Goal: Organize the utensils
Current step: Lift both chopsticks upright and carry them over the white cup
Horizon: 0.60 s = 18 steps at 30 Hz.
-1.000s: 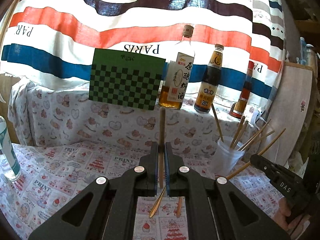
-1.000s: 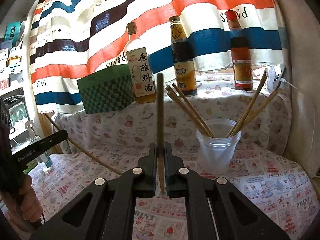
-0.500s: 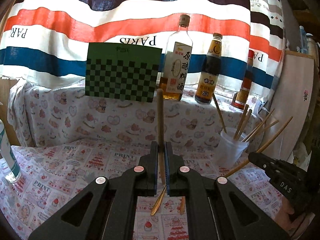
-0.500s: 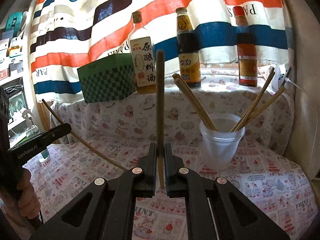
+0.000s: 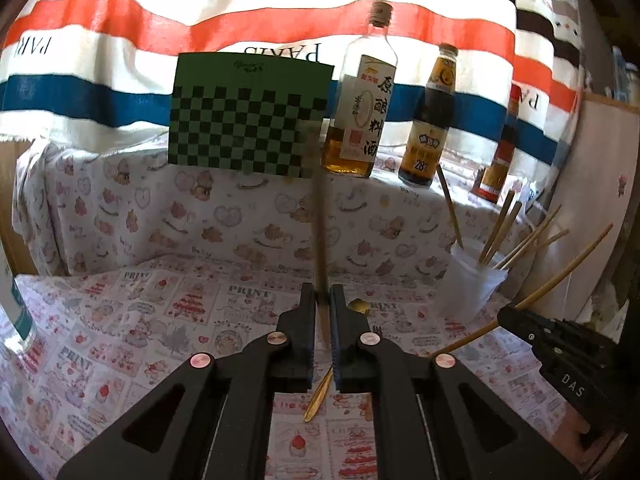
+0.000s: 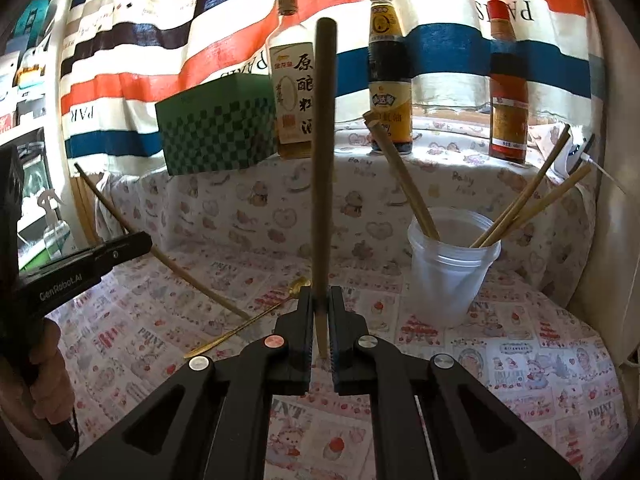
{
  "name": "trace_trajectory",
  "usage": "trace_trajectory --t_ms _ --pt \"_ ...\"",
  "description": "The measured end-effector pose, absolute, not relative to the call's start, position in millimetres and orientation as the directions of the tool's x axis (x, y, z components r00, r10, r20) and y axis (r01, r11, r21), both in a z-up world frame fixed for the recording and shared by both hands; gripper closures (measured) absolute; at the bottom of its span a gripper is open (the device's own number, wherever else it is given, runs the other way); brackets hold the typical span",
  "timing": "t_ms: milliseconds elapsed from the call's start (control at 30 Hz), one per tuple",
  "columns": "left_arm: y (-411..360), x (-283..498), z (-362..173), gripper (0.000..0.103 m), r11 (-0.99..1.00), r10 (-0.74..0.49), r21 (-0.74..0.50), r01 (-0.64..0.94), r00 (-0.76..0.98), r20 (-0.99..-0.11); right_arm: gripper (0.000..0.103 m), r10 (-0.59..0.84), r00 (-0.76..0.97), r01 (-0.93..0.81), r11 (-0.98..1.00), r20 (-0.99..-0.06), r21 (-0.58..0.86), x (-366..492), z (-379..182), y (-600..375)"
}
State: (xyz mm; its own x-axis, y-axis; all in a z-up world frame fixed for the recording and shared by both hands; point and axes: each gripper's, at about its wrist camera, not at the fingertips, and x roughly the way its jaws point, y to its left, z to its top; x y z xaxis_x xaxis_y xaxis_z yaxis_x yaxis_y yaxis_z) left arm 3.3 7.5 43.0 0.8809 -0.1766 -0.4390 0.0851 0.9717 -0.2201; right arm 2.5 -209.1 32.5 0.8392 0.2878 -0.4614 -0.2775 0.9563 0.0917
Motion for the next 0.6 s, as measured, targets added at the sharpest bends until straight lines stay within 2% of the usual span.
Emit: trace_trajectory --t_ms 333,467,600 --pt "18.4 -17.1 67.3 0.098 0.95 -0.238 -0.272 0.15 0.915 -0.325 0.095 0.312 0.88 -0.269 0.949 -0.358 0.166 -10.0 57.1 -232.9" --pt "16.5 -26.9 102.1 0.098 0.934 -0.275 -0.295 0.201 0.932 -0.236 0.095 0.307 0.902 -0.258 0.947 -0.304 0.191 -17.2 73.3 -248.4" --pt "-11.0 -17.1 134.0 0.098 0.936 -0.291 -0.266 0.23 0.932 -0.217 0.095 0.272 0.928 -0.217 0.95 -0.255 0.224 -19.3 88.3 -273.4"
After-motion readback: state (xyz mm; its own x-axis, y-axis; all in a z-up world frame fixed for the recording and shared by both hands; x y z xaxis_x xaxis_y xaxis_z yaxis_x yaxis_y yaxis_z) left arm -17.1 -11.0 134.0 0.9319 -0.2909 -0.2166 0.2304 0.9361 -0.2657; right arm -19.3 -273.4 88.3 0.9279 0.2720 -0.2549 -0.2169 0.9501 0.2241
